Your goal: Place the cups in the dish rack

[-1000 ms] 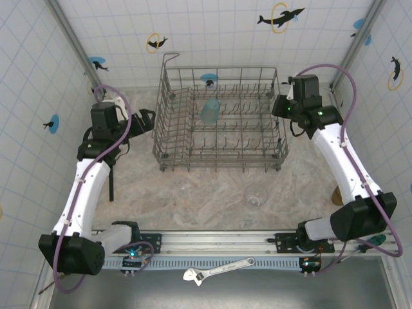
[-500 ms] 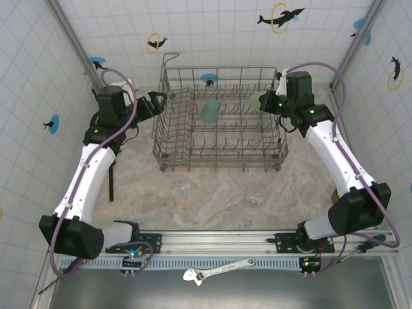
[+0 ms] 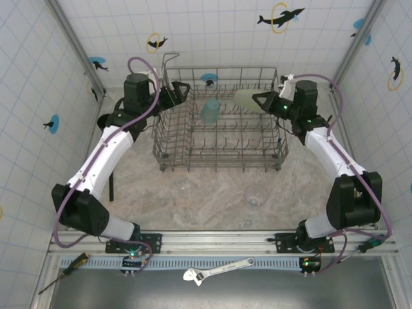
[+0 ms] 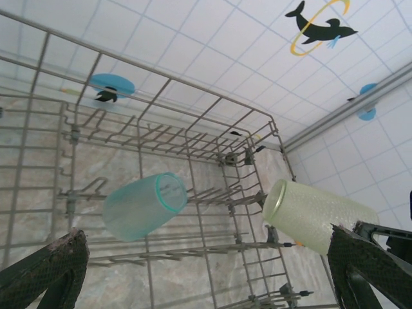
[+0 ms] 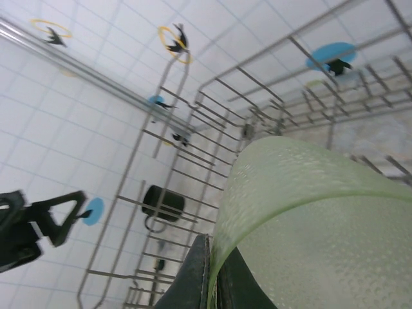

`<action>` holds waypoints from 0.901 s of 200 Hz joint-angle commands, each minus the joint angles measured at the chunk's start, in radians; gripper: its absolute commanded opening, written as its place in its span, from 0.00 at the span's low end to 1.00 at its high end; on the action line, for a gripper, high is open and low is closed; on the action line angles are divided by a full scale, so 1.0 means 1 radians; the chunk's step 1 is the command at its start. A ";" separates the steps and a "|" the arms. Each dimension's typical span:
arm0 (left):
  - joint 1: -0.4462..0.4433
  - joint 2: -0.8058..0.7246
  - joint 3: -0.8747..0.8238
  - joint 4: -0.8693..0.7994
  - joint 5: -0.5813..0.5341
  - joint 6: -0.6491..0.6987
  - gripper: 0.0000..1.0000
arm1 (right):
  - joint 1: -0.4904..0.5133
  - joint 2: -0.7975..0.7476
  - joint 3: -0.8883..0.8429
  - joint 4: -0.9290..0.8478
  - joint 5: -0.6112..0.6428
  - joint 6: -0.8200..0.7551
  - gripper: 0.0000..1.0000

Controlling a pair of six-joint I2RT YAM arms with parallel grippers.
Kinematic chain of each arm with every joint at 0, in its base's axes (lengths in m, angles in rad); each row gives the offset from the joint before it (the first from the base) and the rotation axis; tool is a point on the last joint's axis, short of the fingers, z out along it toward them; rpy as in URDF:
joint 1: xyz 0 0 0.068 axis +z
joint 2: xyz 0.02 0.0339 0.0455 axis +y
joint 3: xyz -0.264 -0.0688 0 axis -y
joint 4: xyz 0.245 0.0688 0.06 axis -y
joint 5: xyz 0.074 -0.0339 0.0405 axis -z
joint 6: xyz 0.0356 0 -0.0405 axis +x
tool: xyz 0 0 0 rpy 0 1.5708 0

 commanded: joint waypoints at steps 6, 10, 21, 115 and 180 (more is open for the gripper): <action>-0.012 0.034 0.034 0.092 0.044 -0.041 0.98 | 0.006 0.026 -0.052 0.282 -0.086 0.127 0.00; -0.014 0.040 0.033 0.104 0.052 -0.043 0.98 | 0.006 0.029 -0.058 0.307 -0.090 0.140 0.00; -0.015 0.054 0.035 0.128 0.071 -0.062 0.98 | 0.007 0.037 -0.075 0.363 -0.097 0.172 0.00; -0.048 0.212 0.060 0.415 0.238 -0.342 0.98 | 0.043 0.068 -0.178 0.767 -0.110 0.372 0.00; -0.073 0.276 0.108 0.448 0.258 -0.408 0.97 | 0.065 0.104 -0.194 0.949 -0.095 0.481 0.00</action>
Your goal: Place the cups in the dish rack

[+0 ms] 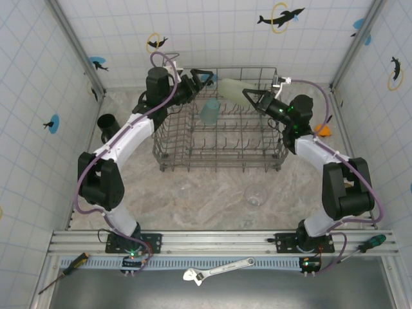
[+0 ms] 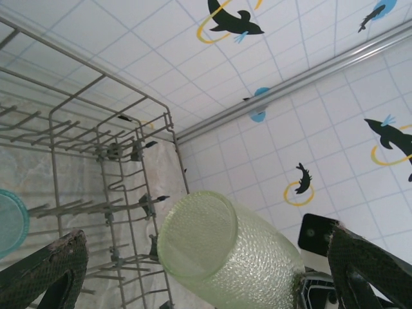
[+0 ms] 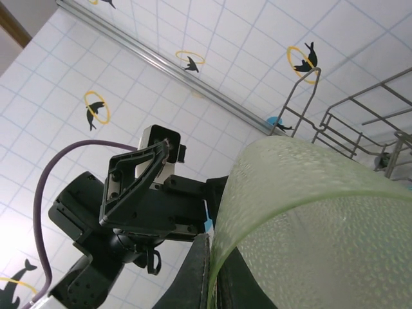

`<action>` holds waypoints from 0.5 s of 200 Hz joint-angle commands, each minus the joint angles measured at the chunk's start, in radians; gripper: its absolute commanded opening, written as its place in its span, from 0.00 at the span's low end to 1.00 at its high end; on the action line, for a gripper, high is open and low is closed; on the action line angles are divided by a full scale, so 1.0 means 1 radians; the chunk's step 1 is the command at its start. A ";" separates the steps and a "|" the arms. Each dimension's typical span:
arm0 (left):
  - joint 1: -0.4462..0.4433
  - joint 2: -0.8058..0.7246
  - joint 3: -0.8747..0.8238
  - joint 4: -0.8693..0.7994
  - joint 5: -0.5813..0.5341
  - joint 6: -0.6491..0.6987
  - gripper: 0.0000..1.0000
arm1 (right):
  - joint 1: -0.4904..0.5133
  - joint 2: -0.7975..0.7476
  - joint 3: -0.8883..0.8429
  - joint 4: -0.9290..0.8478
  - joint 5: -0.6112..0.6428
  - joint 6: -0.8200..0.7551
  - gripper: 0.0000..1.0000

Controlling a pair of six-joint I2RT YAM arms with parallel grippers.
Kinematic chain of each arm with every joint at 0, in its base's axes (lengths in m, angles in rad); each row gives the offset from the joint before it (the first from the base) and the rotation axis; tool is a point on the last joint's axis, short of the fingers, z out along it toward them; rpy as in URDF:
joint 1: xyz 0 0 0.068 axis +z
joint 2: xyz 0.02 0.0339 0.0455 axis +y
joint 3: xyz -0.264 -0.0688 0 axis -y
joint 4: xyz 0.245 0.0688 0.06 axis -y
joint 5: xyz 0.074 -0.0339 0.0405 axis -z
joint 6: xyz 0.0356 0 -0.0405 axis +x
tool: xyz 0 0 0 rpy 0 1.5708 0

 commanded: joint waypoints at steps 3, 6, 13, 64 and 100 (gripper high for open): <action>-0.010 0.016 0.032 0.061 0.022 -0.050 0.98 | 0.015 0.007 -0.011 0.162 0.012 0.051 0.00; -0.010 0.018 0.032 0.064 0.021 -0.054 0.98 | 0.017 0.008 -0.011 0.168 0.014 0.053 0.00; -0.009 0.021 0.032 0.073 0.026 -0.063 0.98 | 0.021 0.010 -0.012 0.182 0.016 0.060 0.00; -0.062 0.057 0.041 0.128 0.068 -0.117 0.98 | 0.031 0.023 -0.016 0.292 0.029 0.119 0.00; -0.075 0.075 0.043 0.157 0.077 -0.148 0.97 | 0.043 0.045 -0.004 0.331 0.025 0.151 0.00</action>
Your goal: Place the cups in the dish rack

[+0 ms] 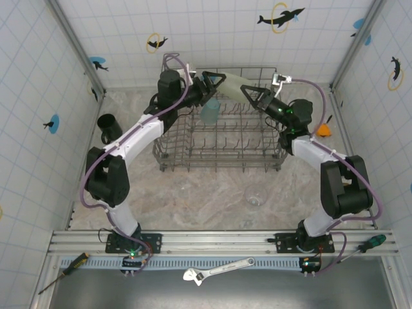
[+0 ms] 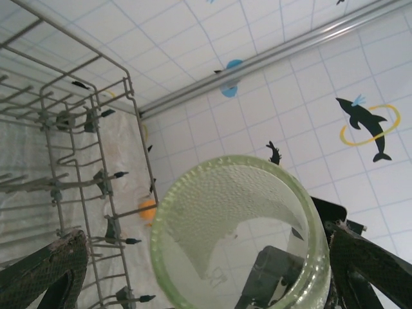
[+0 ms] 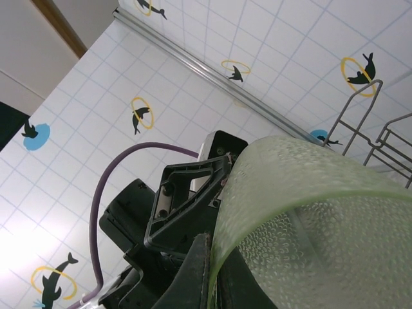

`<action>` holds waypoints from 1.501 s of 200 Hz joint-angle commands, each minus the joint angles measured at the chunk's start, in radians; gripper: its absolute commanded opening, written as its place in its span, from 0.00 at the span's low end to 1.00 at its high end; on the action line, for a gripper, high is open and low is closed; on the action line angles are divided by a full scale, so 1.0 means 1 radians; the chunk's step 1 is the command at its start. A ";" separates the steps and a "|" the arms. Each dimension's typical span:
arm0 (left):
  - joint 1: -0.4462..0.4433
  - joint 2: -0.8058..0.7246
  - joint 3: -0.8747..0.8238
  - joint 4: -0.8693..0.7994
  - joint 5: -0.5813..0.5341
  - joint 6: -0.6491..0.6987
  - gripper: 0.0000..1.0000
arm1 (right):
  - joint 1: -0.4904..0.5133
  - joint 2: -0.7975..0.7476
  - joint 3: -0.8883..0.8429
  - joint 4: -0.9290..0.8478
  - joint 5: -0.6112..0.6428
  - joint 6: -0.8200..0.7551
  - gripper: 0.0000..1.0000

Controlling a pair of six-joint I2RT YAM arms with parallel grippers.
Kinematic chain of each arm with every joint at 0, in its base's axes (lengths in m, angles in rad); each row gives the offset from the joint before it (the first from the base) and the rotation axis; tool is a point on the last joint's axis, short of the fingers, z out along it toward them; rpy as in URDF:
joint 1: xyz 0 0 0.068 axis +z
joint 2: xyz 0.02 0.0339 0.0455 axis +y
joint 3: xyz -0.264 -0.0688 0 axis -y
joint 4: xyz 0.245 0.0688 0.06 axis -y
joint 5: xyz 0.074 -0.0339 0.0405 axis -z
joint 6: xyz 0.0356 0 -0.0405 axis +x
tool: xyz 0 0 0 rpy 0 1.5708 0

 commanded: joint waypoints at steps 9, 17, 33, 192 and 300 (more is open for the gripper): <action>-0.008 0.012 0.030 0.059 0.023 -0.036 0.98 | 0.018 0.027 0.003 0.129 0.006 0.037 0.00; -0.010 0.010 0.024 0.063 0.014 -0.037 0.98 | 0.020 0.031 0.003 0.133 0.006 0.040 0.00; -0.010 0.008 0.010 0.082 0.008 -0.046 0.97 | 0.024 0.035 -0.002 0.148 0.008 0.047 0.00; -0.023 0.033 -0.010 0.189 0.006 -0.049 0.00 | 0.024 -0.044 0.005 -0.181 0.018 -0.133 0.44; -0.025 0.107 0.239 -0.113 -0.178 0.252 0.00 | -0.080 -0.300 -0.048 -0.820 0.173 -0.501 1.00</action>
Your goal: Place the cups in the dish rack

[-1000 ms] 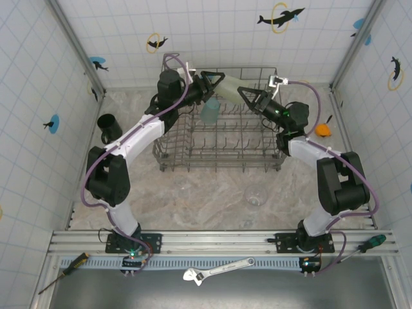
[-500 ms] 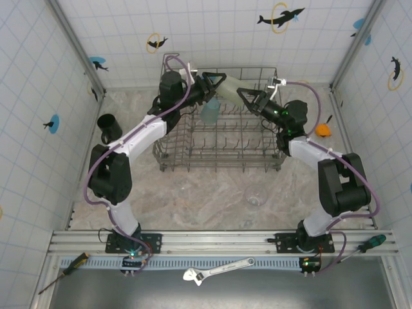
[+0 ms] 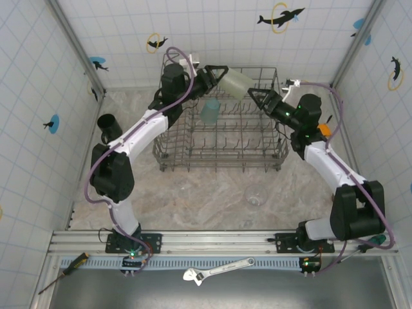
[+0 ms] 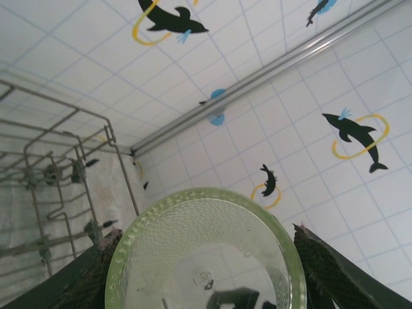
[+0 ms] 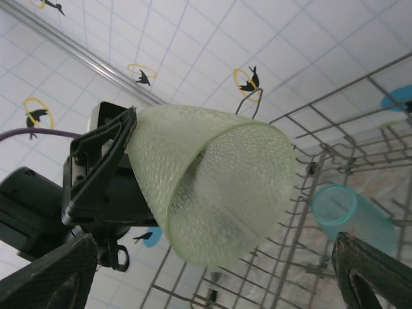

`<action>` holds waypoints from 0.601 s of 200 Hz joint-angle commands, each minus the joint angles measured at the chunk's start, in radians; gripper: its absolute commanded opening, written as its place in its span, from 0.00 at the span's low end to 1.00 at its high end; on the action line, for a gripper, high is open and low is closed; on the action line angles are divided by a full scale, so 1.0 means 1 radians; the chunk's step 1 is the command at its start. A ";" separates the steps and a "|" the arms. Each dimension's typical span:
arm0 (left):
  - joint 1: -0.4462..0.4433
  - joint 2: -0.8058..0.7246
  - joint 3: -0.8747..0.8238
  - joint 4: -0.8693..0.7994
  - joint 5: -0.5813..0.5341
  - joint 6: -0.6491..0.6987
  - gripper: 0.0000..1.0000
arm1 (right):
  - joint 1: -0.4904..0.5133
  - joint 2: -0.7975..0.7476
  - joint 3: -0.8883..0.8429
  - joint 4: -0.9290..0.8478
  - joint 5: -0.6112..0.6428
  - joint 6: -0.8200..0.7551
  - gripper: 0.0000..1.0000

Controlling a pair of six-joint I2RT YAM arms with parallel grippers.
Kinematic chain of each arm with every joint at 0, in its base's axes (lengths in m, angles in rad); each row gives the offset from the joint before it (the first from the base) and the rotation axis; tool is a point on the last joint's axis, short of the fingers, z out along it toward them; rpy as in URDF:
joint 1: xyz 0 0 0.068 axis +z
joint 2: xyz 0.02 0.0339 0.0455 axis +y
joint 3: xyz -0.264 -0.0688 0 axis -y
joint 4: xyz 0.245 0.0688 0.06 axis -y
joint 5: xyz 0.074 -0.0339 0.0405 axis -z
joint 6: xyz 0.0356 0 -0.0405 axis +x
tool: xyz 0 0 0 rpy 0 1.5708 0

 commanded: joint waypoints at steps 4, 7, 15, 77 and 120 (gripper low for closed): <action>-0.001 0.044 0.109 -0.142 -0.090 0.169 0.00 | -0.021 -0.068 -0.032 -0.221 0.075 -0.147 1.00; -0.001 0.050 0.119 -0.154 -0.096 0.182 0.00 | -0.022 -0.072 -0.032 -0.240 0.075 -0.162 1.00; -0.002 0.064 0.148 -0.181 -0.110 0.208 0.00 | -0.028 -0.085 -0.032 -0.284 0.087 -0.191 1.00; -0.036 0.207 0.397 -0.359 -0.209 0.419 0.00 | -0.028 -0.222 -0.076 -0.513 0.247 -0.356 1.00; -0.062 0.250 0.433 -0.408 -0.287 0.549 0.00 | -0.027 -0.304 -0.126 -0.581 0.312 -0.406 1.00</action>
